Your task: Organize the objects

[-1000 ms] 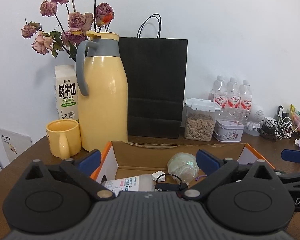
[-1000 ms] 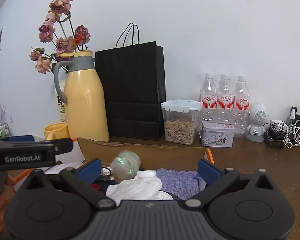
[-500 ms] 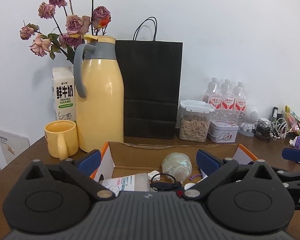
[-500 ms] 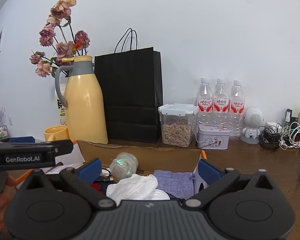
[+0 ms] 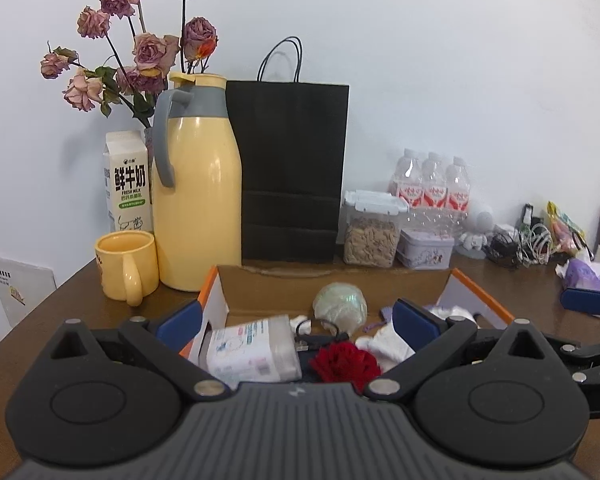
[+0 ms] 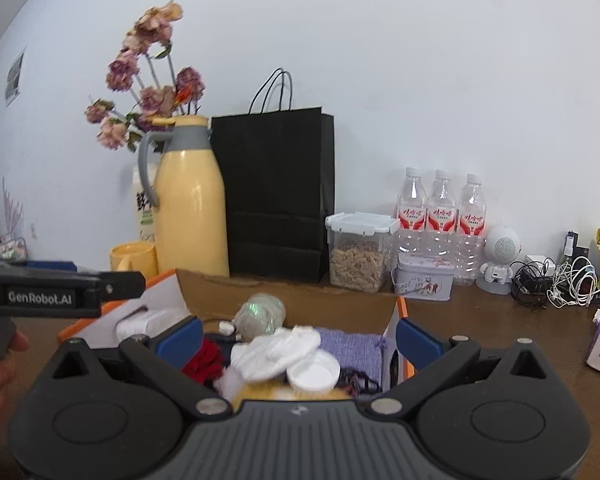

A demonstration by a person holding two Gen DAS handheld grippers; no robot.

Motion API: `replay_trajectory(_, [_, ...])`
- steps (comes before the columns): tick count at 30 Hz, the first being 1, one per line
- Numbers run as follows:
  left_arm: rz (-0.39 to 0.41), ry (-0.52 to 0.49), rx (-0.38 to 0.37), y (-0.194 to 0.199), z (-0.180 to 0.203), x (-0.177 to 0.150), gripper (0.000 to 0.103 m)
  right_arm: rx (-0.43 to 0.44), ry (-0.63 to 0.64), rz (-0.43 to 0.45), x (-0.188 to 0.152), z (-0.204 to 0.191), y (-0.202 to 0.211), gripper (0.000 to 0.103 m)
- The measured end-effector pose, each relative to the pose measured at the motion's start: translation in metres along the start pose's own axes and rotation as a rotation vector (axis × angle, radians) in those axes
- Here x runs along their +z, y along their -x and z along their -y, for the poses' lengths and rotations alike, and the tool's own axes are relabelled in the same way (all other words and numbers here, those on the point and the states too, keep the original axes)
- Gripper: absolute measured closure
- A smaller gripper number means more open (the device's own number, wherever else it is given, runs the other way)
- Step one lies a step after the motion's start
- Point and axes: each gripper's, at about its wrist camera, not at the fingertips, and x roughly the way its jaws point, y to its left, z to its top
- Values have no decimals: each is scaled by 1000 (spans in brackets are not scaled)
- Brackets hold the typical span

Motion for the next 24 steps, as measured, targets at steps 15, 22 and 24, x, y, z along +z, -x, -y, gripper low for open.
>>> replay_trajectory(15, [-172, -35, 17, 21, -16, -57, 0, -5, 19, -210, -63, -3, 14, 0])
replay_trajectory(22, [-195, -24, 27, 19, -21, -65, 0, -9, 32, -268, -77, -7, 9, 0])
replay_trajectory(24, [-201, -21, 31, 17, -22, -66, 0, -17, 21, -279, -78, -7, 6, 1])
